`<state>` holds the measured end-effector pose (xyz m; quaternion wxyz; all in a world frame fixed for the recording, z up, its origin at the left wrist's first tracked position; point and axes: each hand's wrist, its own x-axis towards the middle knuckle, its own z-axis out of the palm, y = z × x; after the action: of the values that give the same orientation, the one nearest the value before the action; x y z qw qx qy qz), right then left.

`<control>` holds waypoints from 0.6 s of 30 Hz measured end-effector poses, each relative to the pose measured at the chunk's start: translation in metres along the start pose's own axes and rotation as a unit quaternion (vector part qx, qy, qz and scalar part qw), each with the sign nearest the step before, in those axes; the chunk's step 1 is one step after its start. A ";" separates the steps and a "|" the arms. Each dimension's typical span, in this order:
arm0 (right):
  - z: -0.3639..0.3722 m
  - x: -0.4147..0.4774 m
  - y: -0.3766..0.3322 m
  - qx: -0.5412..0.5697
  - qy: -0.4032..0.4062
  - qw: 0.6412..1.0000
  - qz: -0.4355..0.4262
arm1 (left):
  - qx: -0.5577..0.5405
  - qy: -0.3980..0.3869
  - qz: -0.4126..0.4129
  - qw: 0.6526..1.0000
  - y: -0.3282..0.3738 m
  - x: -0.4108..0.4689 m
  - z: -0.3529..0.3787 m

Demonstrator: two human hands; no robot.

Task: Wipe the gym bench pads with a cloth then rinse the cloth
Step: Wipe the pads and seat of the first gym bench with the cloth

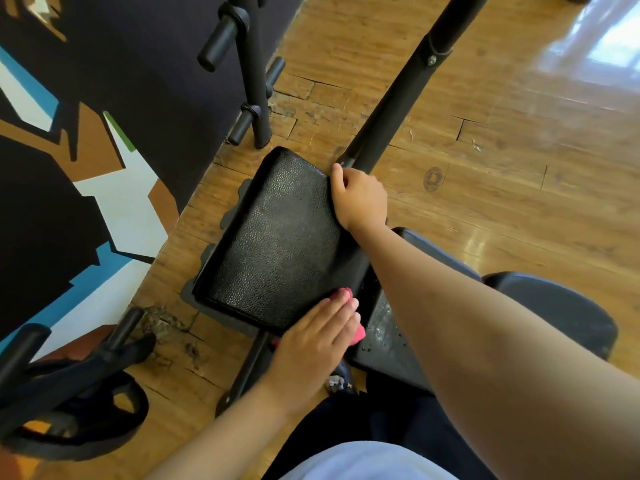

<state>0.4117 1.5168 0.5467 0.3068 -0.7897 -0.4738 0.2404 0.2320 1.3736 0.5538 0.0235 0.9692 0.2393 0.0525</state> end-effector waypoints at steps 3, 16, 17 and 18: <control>0.000 0.000 -0.001 0.003 0.006 1.000 0.002 | -0.019 0.015 -0.028 0.999 -0.028 0.010 -0.018; -0.001 -0.002 -0.001 0.002 0.010 1.000 -0.006 | -0.005 -0.027 0.068 0.997 -0.018 0.024 -0.004; -0.002 -0.002 -0.001 -0.001 0.011 1.000 -0.004 | 0.006 -0.023 0.049 0.999 -0.023 0.038 -0.005; -0.003 -0.002 -0.001 -0.004 0.011 1.000 -0.002 | 0.009 -0.027 0.037 0.999 -0.029 0.050 -0.004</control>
<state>0.4118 1.5147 0.5496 0.3093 -0.7927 -0.4728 0.2290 0.2626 1.4223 0.5605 0.0195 0.9786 0.2032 0.0251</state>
